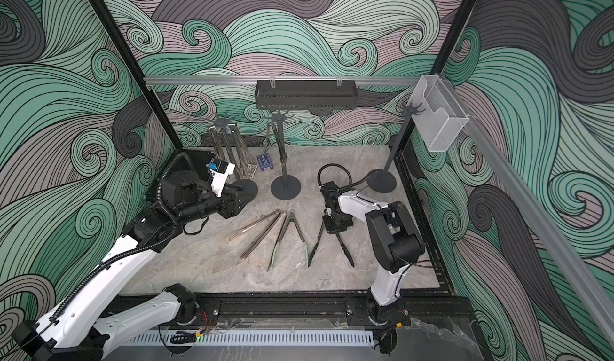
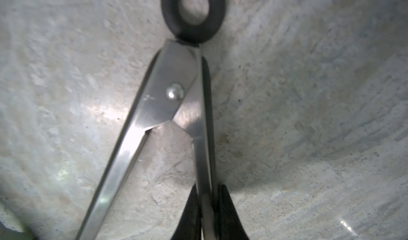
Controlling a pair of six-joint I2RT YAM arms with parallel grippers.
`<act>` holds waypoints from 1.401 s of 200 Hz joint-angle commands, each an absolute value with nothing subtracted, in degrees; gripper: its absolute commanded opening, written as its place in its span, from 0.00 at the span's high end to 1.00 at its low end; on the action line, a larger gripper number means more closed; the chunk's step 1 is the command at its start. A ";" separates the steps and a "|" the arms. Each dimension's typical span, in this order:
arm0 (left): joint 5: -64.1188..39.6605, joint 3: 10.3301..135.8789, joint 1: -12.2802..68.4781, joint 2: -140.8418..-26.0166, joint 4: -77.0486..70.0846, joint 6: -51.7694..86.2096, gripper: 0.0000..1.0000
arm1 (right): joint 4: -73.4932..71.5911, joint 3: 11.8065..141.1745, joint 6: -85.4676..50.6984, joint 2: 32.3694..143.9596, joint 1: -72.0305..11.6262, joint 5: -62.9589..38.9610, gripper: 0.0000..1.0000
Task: Hang food tongs on kitchen utensil racks
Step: Pick up the food tongs from the center of the board, then hang the food tongs on the rack.
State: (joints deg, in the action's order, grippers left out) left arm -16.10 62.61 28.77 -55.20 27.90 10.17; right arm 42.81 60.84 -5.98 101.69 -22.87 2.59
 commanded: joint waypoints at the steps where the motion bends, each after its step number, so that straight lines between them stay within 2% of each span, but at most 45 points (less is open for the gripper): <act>1: -16.96 62.62 29.09 -54.07 27.81 11.00 0.42 | 42.88 62.00 -6.97 98.69 -21.84 5.30 1.00; 49: -16.13 62.27 29.09 -53.32 29.96 11.51 0.42 | 44.45 67.71 -4.14 90.31 -21.87 5.67 1.00; 88: -12.58 61.22 29.09 -51.63 33.17 13.37 0.42 | 41.57 73.95 4.20 84.27 -21.80 3.52 1.00; 138: -12.57 59.01 29.05 -50.11 35.24 14.47 0.41 | 33.53 81.16 17.13 80.25 -20.78 -8.22 1.00; 189: -13.90 57.32 29.08 -49.19 35.07 13.24 0.41 | 29.80 91.30 26.38 85.38 -18.72 -25.59 1.00; 231: -14.25 56.37 29.09 -48.60 34.65 12.35 0.41 | 29.95 100.75 28.86 92.34 -15.20 -37.83 1.00; 280: -14.49 56.14 29.09 -48.86 34.22 11.71 0.41 | 40.60 112.38 34.76 99.96 -12.29 -46.23 1.00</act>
State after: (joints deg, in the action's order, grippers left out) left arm -13.76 55.88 28.77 -49.28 33.91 12.84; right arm 35.14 107.02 30.46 98.26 -13.15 -38.57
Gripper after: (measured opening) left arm 0.593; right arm 0.124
